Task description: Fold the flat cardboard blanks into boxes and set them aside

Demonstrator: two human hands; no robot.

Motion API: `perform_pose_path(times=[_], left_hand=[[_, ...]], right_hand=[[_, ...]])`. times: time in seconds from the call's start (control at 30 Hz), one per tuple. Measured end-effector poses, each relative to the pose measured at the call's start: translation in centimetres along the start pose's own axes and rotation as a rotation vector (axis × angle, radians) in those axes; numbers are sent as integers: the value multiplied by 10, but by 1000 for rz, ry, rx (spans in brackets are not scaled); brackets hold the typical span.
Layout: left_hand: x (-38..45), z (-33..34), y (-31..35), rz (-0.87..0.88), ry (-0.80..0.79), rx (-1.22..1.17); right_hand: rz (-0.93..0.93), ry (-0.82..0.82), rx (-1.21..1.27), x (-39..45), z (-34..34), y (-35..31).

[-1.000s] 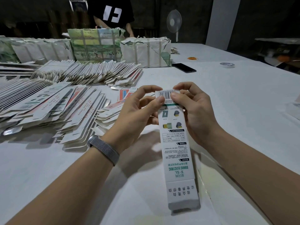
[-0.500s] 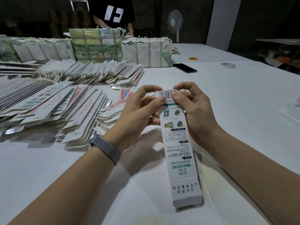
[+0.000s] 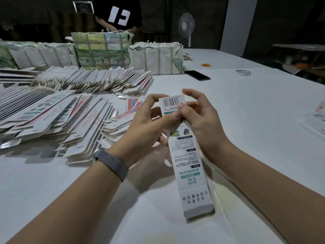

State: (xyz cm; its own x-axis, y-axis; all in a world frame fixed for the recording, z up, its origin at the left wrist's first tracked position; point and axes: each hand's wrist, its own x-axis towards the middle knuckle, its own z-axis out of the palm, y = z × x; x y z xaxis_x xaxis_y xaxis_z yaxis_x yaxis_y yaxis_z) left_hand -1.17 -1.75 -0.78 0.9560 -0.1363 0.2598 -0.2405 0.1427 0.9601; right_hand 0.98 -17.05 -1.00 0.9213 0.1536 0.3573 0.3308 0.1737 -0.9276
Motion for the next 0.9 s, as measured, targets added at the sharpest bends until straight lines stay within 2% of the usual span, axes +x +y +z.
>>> perform_pose_path(times=[0.17,0.4,0.6,0.7,0.77,0.87,0.9], left_hand=[[2,-3,-2,-18,17,-34],[4,2,-5,52,68,-10],[3,5,-2,49,162,26],[2,6,0,59,204,84],[3,3,1,62,203,79],[5,0,3,82,173,53],[6,-2,0,101,154,60]], right_hand=[[109,-25,89,2,-4,-3],[106,-39,53,3,-6,-1],[80,-43,-116,3,-1,1],[64,-66,-321,2,-3,-2],[71,-157,-320,2,-3,-8],[175,-378,-214,1,-9,-20],[197,-400,-217,1,-11,-22]])
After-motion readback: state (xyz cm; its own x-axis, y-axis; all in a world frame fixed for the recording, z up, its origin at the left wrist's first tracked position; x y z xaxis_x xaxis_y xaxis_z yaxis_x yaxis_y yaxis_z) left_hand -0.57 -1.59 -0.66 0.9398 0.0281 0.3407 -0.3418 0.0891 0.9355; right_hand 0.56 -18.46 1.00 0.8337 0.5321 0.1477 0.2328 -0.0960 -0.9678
